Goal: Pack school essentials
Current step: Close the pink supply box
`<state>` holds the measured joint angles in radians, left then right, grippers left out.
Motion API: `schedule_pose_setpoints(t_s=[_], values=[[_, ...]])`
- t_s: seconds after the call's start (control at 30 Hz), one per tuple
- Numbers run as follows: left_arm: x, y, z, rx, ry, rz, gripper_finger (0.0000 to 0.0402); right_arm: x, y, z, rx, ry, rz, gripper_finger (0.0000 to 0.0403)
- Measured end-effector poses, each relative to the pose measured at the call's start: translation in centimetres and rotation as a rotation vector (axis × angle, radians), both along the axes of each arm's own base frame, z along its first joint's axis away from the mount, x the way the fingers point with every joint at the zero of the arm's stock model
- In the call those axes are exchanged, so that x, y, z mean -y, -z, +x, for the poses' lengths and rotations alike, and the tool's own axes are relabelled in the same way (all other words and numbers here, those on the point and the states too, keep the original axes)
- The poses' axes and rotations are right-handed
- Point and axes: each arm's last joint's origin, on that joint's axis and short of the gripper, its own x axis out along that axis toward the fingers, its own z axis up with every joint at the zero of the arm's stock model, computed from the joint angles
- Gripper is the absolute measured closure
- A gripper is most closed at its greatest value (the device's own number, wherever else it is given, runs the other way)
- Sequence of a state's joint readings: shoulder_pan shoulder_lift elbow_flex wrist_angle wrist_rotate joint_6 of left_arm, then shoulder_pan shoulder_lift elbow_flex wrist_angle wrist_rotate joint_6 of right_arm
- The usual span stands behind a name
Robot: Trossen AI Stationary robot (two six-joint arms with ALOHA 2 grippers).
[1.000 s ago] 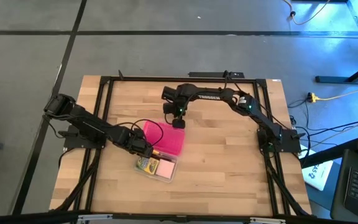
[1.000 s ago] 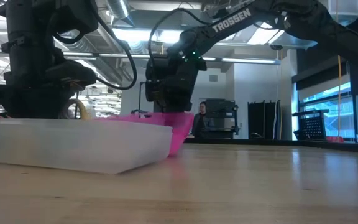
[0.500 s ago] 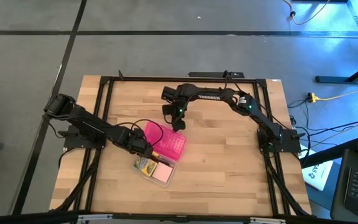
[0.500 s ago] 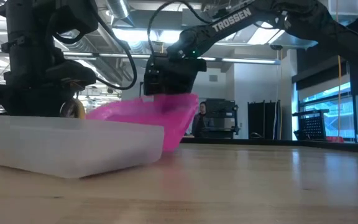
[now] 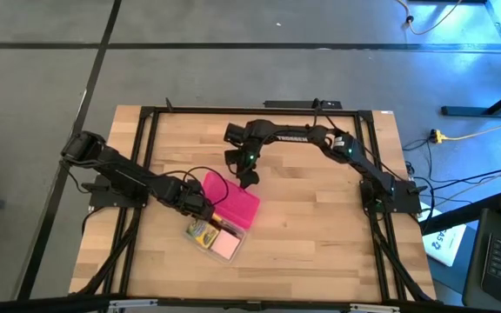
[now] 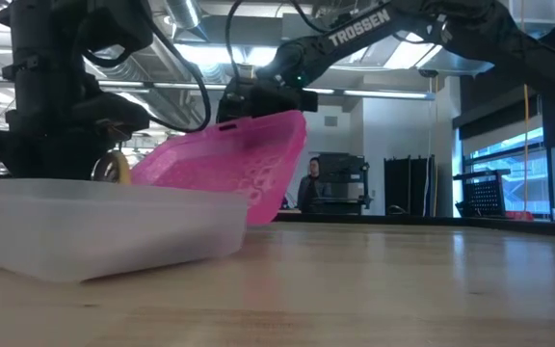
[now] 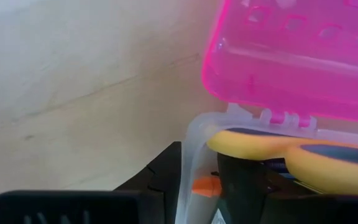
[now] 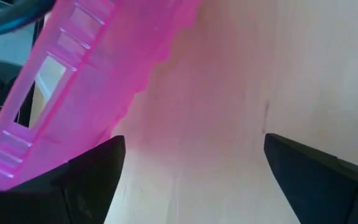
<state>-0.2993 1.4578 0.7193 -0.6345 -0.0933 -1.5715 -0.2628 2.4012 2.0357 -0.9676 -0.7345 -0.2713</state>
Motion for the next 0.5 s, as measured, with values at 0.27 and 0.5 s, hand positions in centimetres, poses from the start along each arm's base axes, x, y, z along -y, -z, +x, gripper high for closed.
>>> schedule_pose_setpoints(t_s=[0.27,0.5], values=[[0.0,-0.5,-0.2,0.011,0.01,-0.012,0.0304,-0.7,-0.1,0.5,0.037,-0.018,-0.009,0.0017],[-0.1,-1.6,-0.5,0.062,0.036,-0.013,0.0304,-0.7,-0.1,0.6,0.046,-0.017,-0.007,0.0017]])
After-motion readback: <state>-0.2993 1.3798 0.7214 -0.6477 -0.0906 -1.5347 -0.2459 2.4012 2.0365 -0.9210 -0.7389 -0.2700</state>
